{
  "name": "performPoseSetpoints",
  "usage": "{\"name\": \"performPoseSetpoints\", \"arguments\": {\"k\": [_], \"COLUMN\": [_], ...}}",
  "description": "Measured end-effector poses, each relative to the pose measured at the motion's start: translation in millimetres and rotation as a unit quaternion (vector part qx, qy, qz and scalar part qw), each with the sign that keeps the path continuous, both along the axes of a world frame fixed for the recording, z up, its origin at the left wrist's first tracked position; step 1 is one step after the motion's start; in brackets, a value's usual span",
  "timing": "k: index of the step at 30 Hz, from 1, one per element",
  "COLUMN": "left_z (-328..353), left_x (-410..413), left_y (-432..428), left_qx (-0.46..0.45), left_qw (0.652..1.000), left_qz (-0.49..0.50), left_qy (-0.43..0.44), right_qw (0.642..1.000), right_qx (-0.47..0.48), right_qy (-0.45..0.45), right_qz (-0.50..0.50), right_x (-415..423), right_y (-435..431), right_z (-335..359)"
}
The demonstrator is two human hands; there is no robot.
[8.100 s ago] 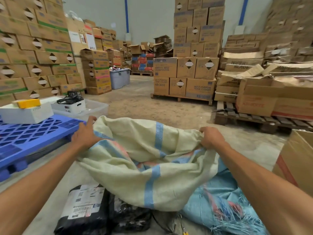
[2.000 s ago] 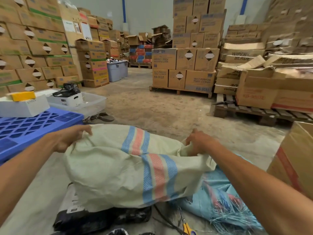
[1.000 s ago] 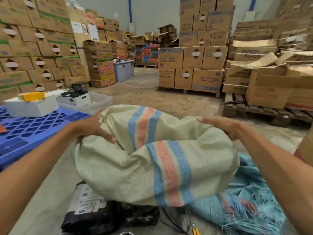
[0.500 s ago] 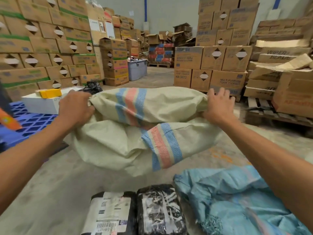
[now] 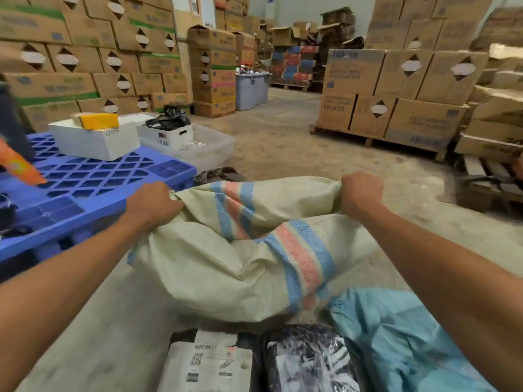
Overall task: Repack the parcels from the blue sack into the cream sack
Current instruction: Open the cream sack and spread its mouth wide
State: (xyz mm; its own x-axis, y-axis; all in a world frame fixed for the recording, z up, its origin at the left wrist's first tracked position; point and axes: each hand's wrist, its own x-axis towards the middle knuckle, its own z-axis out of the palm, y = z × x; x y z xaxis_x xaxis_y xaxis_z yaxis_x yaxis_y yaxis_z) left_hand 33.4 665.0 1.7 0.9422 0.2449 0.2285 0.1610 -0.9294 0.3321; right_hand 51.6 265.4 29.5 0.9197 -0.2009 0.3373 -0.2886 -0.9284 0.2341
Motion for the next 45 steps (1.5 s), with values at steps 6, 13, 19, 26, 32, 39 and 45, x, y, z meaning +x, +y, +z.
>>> {"name": "performPoseSetpoints", "arguments": {"k": [6,13,19,26,32,39,45], "left_z": [-120.6,-146.2,-131.2,-166.3,-166.5,-183.3,-217.3], "left_x": [26.6,47.5,-2.0,-31.9,-60.3,-20.7,30.0], "left_y": [-7.9,-42.1,-131.9,-117.1,-116.4,-95.3,-16.5], "left_qx": [-0.018,0.086,0.158,0.167,0.257,0.179,0.283], "left_qw": [0.989,0.984,0.976,0.834,0.805,0.936,0.894], "left_qz": [-0.016,0.076,-0.133,-0.254,-0.268,-0.253,-0.076], "left_qy": [0.144,0.14,0.07,0.461,0.463,0.167,0.338], "right_qw": [0.987,0.987,0.87,0.864,0.904,0.902,0.911], "right_qx": [0.081,0.081,0.146,0.203,0.284,0.169,0.09], "right_qy": [0.136,0.114,0.271,0.393,0.25,0.251,0.391], "right_qz": [0.027,0.074,0.385,0.24,0.197,0.309,0.094], "right_x": [34.5,49.3,22.5,100.5,167.5,113.0,121.3], "right_y": [3.6,19.7,72.2,127.1,110.4,123.2,31.2], "right_z": [-158.4,-196.1,-161.7,-197.4,-173.0,-190.9,-217.1]}}
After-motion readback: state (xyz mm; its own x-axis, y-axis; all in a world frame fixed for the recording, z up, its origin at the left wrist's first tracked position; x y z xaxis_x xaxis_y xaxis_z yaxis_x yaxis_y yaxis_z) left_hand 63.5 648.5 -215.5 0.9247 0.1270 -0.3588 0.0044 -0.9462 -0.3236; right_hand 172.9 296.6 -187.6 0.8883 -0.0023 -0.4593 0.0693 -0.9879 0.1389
